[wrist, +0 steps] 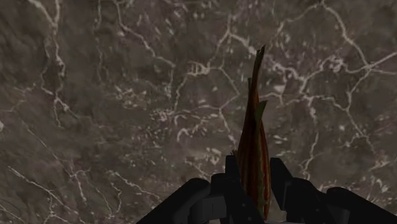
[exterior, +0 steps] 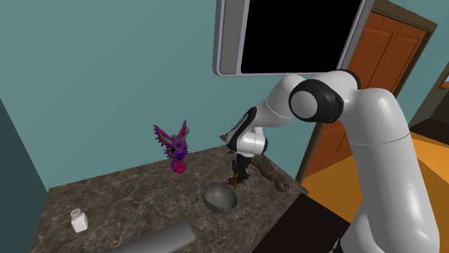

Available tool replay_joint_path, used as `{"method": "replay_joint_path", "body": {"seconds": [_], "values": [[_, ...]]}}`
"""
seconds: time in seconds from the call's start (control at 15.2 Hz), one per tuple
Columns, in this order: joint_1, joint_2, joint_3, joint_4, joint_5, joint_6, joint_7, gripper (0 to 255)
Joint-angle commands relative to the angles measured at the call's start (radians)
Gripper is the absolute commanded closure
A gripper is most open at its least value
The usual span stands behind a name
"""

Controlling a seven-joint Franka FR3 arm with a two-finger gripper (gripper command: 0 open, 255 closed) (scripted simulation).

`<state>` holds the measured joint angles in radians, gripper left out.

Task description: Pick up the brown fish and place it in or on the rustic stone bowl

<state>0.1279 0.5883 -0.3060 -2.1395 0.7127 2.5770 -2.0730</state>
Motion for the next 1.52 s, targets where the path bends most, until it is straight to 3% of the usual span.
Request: {"method": "replay_joint_path", "body": {"seconds": [0.0, 0.33, 1.45], "values": [[0.0, 0.0, 0.0, 0.0, 0.0, 0.0, 0.0, 255], [0.0, 0.0, 0.0, 0.0, 0.0, 0.0, 0.0, 255], [0.082, -0.209, -0.113, -0.055, -0.167, -0.132, 0.139, 255]]}}
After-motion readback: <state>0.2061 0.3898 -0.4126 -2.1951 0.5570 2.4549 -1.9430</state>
